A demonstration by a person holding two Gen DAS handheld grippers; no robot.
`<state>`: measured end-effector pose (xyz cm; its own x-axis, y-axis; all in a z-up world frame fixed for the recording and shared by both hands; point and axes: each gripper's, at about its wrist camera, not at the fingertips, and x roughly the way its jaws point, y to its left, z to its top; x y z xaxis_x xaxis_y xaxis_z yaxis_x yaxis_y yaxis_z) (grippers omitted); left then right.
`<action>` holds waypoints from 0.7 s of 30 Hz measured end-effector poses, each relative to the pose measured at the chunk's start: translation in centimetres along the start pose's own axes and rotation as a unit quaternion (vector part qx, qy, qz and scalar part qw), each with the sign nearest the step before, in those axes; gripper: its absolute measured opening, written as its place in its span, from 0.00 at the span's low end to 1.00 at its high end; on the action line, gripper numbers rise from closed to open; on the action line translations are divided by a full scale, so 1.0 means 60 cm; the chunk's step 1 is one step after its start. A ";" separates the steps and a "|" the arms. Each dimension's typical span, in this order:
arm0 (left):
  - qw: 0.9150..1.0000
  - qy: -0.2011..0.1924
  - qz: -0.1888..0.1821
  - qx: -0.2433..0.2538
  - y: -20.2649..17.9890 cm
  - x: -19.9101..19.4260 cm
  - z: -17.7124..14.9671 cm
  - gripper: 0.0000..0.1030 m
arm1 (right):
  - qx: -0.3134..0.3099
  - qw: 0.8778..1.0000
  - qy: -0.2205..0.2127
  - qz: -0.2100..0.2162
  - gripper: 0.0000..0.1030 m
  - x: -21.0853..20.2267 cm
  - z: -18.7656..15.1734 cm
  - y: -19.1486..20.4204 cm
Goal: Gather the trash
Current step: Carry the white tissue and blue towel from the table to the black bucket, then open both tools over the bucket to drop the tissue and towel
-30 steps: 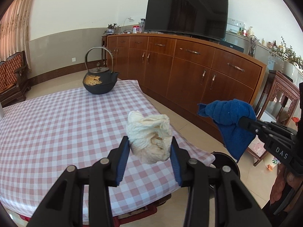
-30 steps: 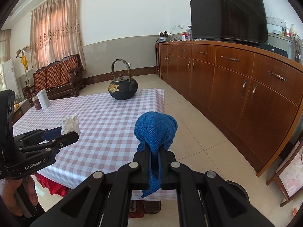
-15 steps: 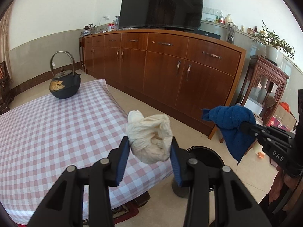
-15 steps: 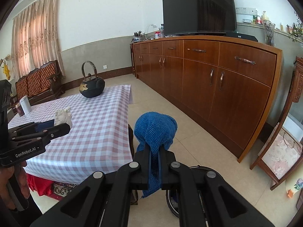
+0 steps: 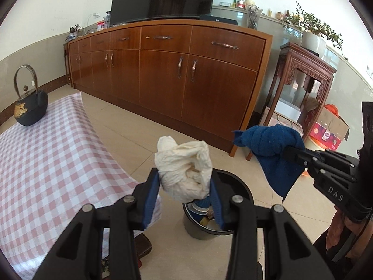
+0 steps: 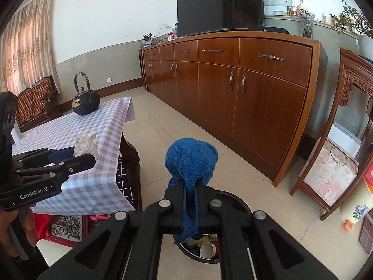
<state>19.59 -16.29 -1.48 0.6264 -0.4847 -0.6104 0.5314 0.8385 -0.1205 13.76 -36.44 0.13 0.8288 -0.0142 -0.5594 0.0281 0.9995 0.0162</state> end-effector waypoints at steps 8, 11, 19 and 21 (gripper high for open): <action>0.999 0.027 -0.028 0.015 -0.054 0.061 -0.012 0.41 | 0.013 1.000 0.014 -0.014 0.05 0.014 -0.029 -0.057; 0.999 0.032 -0.036 0.014 -0.069 0.086 -0.017 0.41 | 0.015 0.999 0.025 -0.014 0.05 0.030 -0.043 -0.075; 0.996 0.071 -0.054 0.018 -0.098 0.155 -0.037 0.41 | 0.011 0.998 0.061 -0.008 0.05 0.083 -0.083 -0.113; 0.995 0.083 -0.056 0.020 -0.102 0.176 -0.043 0.41 | 0.010 0.997 0.074 -0.001 0.05 0.101 -0.094 -0.123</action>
<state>21.46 -25.90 -9.21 0.4607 -0.5248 -0.7158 0.6176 0.7687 -0.1661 15.41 -43.76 -8.04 0.7369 -0.0107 -0.6759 0.0426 0.9986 0.0306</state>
